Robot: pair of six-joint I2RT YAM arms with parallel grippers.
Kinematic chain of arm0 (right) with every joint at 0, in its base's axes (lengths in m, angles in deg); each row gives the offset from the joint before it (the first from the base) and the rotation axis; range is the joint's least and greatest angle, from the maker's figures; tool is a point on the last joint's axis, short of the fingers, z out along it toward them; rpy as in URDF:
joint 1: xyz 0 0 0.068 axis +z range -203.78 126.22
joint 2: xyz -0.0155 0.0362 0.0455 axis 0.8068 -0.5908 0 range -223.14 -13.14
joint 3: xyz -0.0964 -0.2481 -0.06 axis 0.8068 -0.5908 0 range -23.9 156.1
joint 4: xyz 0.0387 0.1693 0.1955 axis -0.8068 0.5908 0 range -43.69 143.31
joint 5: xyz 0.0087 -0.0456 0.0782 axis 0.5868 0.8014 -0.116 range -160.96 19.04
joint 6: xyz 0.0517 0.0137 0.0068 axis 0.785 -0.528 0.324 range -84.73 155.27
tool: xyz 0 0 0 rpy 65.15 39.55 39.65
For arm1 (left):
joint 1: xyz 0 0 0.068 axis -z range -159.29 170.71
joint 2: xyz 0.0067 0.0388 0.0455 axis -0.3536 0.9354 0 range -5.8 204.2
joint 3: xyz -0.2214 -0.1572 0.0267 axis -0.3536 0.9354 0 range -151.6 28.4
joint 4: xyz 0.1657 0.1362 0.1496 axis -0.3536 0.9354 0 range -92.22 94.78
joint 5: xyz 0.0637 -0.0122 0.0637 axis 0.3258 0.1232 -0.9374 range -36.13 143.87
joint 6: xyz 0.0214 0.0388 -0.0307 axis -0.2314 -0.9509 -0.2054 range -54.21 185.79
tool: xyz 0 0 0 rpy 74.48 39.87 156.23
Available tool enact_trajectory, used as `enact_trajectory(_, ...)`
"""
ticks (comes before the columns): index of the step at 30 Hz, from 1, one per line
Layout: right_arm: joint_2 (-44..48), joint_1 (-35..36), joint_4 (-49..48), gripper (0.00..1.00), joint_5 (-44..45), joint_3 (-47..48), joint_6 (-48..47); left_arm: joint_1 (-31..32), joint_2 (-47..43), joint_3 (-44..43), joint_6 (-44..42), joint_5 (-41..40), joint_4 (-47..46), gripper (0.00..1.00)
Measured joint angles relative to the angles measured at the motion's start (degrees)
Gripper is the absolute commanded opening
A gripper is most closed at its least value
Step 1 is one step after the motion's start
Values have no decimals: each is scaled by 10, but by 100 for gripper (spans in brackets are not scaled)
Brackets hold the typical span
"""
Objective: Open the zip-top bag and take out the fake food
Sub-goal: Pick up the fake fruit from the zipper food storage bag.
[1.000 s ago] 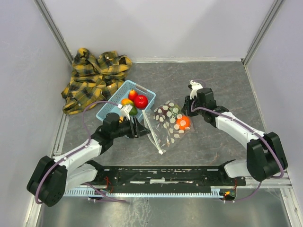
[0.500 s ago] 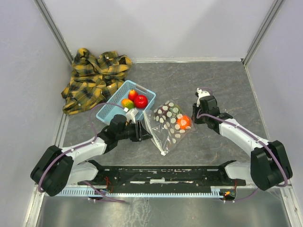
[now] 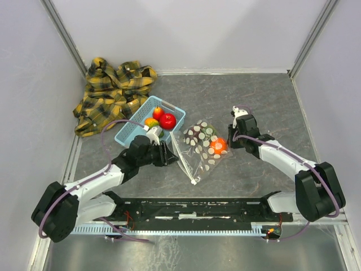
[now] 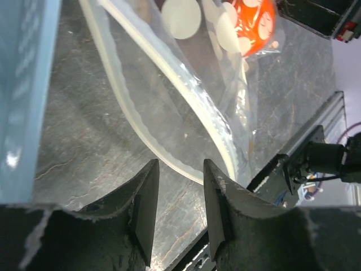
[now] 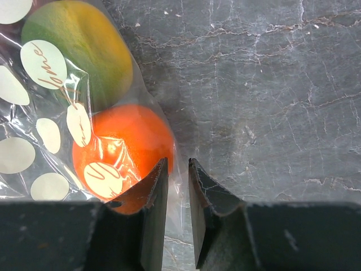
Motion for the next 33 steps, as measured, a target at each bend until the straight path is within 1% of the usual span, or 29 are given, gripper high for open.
enact_trajectory(2,0,-1,-5,28,-2,-1,0,0,-5,-9,-9,-23,23,36)
enact_trajectory(5,0,-1,-9,28,-6,-3,0,0,3,-20,-21,-36,44,35)
enact_trajectory(9,-1,-1,-10,28,-12,-3,0,0,30,-31,-26,-32,47,35)
enact_trajectory(14,-10,-1,-16,27,-22,-3,0,0,62,-44,-26,-5,30,36)
enact_trajectory(20,-28,-1,-20,27,-35,-3,0,3,96,-50,-25,20,-10,38)
enact_trajectory(25,-45,-2,-23,26,-51,-2,0,8,138,-56,-25,26,-30,40)
enact_trajectory(30,-64,-2,-32,25,-85,3,-2,10,169,-73,-25,30,-39,46)
enact_trajectory(33,-72,-2,-41,24,-109,6,-2,14,182,-87,-25,31,-48,47)
